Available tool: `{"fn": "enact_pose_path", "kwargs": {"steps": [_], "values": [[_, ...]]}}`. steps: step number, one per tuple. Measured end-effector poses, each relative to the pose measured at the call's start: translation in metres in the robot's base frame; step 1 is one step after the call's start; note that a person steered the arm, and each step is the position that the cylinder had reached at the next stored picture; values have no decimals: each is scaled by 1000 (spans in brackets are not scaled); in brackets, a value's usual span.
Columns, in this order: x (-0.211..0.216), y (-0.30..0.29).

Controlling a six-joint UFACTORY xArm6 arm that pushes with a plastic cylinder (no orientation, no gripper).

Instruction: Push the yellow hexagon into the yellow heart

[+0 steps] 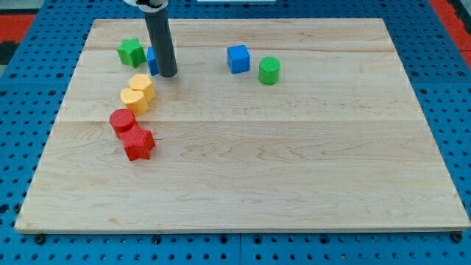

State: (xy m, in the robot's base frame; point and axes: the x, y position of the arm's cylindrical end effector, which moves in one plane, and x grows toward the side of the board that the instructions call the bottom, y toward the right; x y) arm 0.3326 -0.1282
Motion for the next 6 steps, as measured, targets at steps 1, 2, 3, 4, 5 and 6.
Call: {"fn": "enact_pose_path", "kwargs": {"steps": [1, 2, 3, 4, 5, 6], "values": [[-4, -58], [4, -58], [13, -23], [20, -24], [19, -52], [32, -89]]}}
